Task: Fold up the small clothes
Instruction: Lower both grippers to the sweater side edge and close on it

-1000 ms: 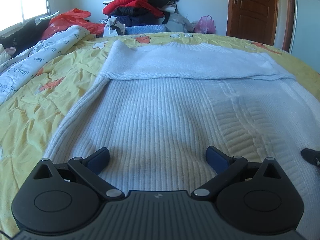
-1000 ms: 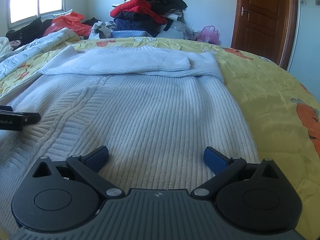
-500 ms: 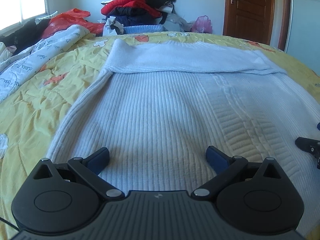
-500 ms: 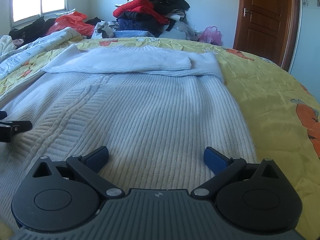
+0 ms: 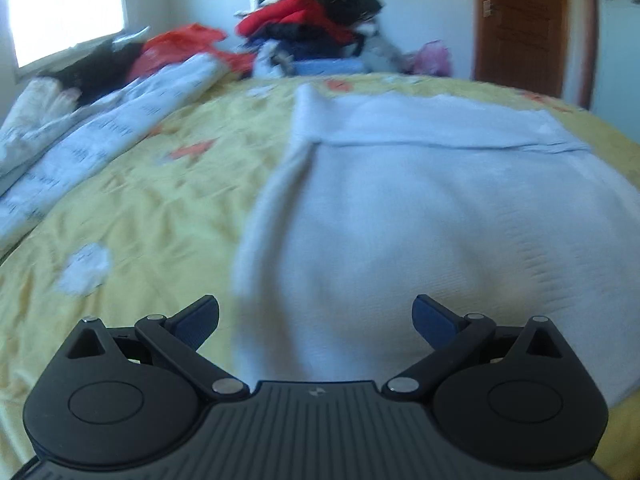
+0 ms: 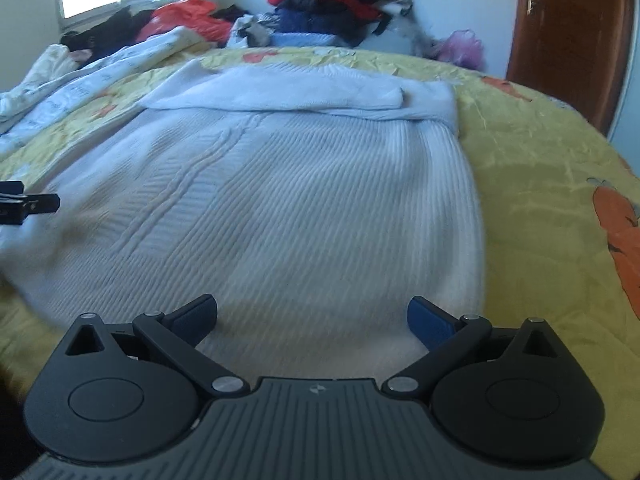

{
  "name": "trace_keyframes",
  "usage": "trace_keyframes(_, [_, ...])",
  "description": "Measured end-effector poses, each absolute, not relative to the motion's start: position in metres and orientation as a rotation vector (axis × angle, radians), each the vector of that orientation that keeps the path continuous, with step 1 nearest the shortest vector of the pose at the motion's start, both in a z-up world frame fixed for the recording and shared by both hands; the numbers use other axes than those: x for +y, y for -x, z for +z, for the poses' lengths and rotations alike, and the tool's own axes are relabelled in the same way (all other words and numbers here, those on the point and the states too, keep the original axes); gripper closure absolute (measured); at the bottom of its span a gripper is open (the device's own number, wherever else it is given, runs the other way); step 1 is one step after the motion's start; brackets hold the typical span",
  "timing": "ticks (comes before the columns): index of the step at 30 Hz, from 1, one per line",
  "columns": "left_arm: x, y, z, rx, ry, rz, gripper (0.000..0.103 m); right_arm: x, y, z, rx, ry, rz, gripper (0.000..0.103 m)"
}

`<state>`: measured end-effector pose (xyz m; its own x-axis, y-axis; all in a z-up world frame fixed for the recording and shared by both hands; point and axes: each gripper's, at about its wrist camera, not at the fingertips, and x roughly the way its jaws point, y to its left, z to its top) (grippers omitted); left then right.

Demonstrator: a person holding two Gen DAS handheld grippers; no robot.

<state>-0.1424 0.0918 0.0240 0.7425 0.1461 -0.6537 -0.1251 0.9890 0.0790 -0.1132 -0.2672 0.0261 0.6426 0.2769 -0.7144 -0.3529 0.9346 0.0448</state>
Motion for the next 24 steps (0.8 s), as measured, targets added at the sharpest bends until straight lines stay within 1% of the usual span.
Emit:
trace_keyframes(2, [0.108,0.138,0.020,0.763,0.024,0.161,0.000,-0.282,0.113,0.031,0.820,0.070,0.355,0.003])
trace_keyframes(7, [0.128,0.135,0.019,0.791,0.212,0.091,0.000,-0.336,0.100,0.037,0.912,-0.213,0.382,0.024])
trace_keyframes(9, [0.132,0.136,0.021,0.790,0.288,0.001,0.000,-0.348,0.098,0.038,0.931,-0.265,0.390,0.029])
trace_keyframes(11, [0.133,0.135,0.021,0.800,0.349,-0.077,0.000,-0.358,0.097,0.038,0.940,-0.305,0.388,0.030])
trace_keyframes(15, [0.136,0.133,0.021,0.808,0.378,-0.122,0.000,-0.375,0.095,0.033,0.956,-0.342,0.319,0.029])
trace_keyframes(17, [0.140,0.133,0.021,0.807,0.410,-0.137,0.007,-0.381,0.096,0.027,0.970,-0.383,0.322,0.030])
trace_keyframes(18, [0.143,0.133,0.022,0.810,0.431,-0.144,0.012,-0.382,0.097,0.024,0.972,-0.399,0.337,0.033])
trace_keyframes(19, [0.147,0.132,0.022,0.815,0.457,-0.154,0.014,-0.380,0.097,0.023,0.976,-0.413,0.365,0.039])
trace_keyframes(20, [0.152,0.131,0.021,0.819,0.501,-0.173,0.015,-0.378,0.096,0.023,0.988,-0.427,0.399,0.042])
trace_keyframes(23, [0.163,0.129,0.018,0.834,0.596,-0.225,0.017,-0.366,0.094,0.020,1.025,-0.458,0.509,0.043])
trace_keyframes(24, [0.168,0.129,0.017,0.844,0.628,-0.242,0.023,-0.363,0.094,0.019,1.030,-0.449,0.524,0.043])
